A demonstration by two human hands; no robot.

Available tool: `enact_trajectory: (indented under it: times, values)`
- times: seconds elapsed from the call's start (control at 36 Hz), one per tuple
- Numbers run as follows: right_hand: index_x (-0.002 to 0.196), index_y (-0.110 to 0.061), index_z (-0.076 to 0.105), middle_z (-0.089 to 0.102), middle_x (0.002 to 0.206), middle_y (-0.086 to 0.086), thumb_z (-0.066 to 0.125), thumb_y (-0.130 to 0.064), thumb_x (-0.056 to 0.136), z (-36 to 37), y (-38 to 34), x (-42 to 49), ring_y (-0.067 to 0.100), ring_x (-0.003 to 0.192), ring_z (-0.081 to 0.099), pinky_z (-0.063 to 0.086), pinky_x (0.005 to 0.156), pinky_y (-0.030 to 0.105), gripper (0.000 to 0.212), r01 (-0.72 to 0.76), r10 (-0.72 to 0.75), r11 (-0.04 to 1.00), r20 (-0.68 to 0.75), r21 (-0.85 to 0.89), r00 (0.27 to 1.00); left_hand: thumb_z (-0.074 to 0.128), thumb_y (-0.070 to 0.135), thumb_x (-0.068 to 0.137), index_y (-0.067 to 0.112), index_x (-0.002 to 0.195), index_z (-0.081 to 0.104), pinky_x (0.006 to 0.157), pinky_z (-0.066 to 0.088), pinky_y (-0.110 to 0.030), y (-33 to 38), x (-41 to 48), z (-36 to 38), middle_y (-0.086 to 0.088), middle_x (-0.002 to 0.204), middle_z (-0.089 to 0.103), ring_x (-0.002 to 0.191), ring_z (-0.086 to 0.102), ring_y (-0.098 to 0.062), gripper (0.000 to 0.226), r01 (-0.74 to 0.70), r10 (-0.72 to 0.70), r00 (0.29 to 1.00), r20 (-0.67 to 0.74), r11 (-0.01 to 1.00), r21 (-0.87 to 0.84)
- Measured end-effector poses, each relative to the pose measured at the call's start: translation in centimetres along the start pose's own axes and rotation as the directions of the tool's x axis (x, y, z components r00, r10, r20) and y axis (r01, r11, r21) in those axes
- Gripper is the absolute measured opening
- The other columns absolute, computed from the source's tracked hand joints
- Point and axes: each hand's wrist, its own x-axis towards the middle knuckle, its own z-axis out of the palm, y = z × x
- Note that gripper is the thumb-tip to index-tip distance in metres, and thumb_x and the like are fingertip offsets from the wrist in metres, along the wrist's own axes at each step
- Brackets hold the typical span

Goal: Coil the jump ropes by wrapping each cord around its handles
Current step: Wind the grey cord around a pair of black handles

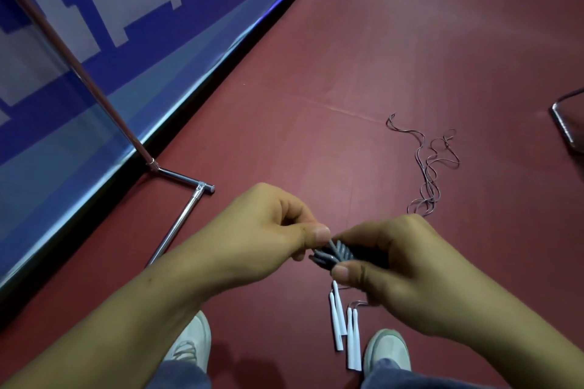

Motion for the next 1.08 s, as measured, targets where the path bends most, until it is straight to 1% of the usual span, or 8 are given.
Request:
enact_trajectory:
  times: [0.25,0.33,0.47,0.58,0.69,0.81,1.0,1.08]
  values:
    - [0.089,-0.016,0.076,0.055,0.057,0.001,0.071,-0.034,0.087,0.2,0.5,0.0,0.012,0.053,0.057,0.05,0.054,0.039,0.02,-0.034,0.03,0.98,0.023,0.194,0.999,0.078,0.016,0.087,0.016,0.08,0.078,0.051,0.045,-0.033,0.1,0.2,1.1,-0.013,0.065,0.069,0.052,0.053,-0.019,0.008,-0.087,0.077,0.994,-0.077,0.988,-0.124]
    - [0.086,-0.014,0.074,0.059,0.059,0.001,0.071,-0.023,0.091,0.1,0.4,0.0,0.013,0.052,0.06,0.046,0.052,0.029,0.01,-0.021,0.014,0.961,0.027,0.275,1.0,0.077,0.007,0.086,0.018,0.092,0.078,0.053,0.045,-0.021,0.3,0.1,1.1,-0.004,0.068,0.068,0.054,0.056,-0.008,0.012,-0.17,0.155,0.982,-0.109,0.974,-0.15]
    - [0.091,-0.02,0.075,0.07,0.083,0.024,0.067,-0.032,0.081,0.0,0.1,0.1,0.02,0.057,0.062,0.053,0.058,0.042,0.018,-0.059,0.048,0.893,0.035,0.447,0.998,0.078,0.005,0.085,0.013,0.085,0.079,0.055,0.048,-0.016,0.5,-0.1,0.9,0.003,0.067,0.072,0.054,0.062,-0.006,0.008,-0.3,0.29,0.942,-0.166,0.953,-0.038]
    - [0.09,-0.019,0.078,0.073,0.083,0.019,0.068,-0.027,0.079,-0.5,-0.1,0.0,0.024,0.058,0.058,0.053,0.056,0.039,0.017,-0.08,0.049,0.823,0.071,0.562,0.996,0.074,0.005,0.087,0.009,0.1,0.081,0.07,0.055,-0.019,0.1,-0.1,0.5,0.001,0.085,0.076,0.077,0.073,-0.016,0.015,-0.419,0.417,0.9,-0.123,0.908,0.017]
    - [0.085,-0.011,0.077,0.067,0.068,0.012,0.07,-0.027,0.076,-0.6,0.1,0.0,0.024,0.054,0.056,0.052,0.054,0.038,0.019,-0.11,0.078,0.828,0.081,0.55,0.994,0.07,0.003,0.086,0.009,0.108,0.079,0.079,0.055,-0.021,-0.1,-0.2,0.2,0.003,0.095,0.076,0.091,0.073,-0.014,0.024,-0.479,0.484,0.871,-0.086,0.875,0.071]
    - [0.089,-0.011,0.077,0.069,0.082,0.027,0.071,-0.027,0.077,-0.6,0.0,0.1,0.025,0.056,0.059,0.055,0.056,0.048,0.021,-0.105,0.08,0.861,0.071,0.497,0.994,0.076,0.013,0.082,0.019,0.102,0.08,0.08,0.058,-0.04,0.1,-0.2,-0.2,0.005,0.096,0.076,0.091,0.073,-0.021,0.021,-0.452,0.457,0.883,-0.105,0.889,0.072]
    - [0.086,-0.011,0.076,0.068,0.078,0.026,0.077,-0.027,0.08,-0.7,-0.1,0.3,0.024,0.054,0.062,0.055,0.059,0.058,0.018,-0.126,0.132,0.895,0.016,0.429,0.991,0.08,0.01,0.085,0.016,0.087,0.079,0.065,0.056,-0.023,0.6,-0.4,-0.2,0.001,0.076,0.075,0.07,0.071,-0.014,0.006,-0.378,0.377,0.912,-0.163,0.925,0.027]
    - [0.085,-0.011,0.076,0.068,0.074,0.023,0.078,-0.019,0.089,-0.8,-0.1,0.2,0.023,0.053,0.064,0.055,0.061,0.06,0.009,-0.114,0.124,0.919,-0.002,0.378,0.992,0.079,0.008,0.085,0.016,0.084,0.079,0.069,0.06,-0.03,0.8,-0.4,-0.1,0.0,0.075,0.076,0.072,0.074,-0.017,0.007,-0.326,0.322,0.933,-0.16,0.945,0.003]
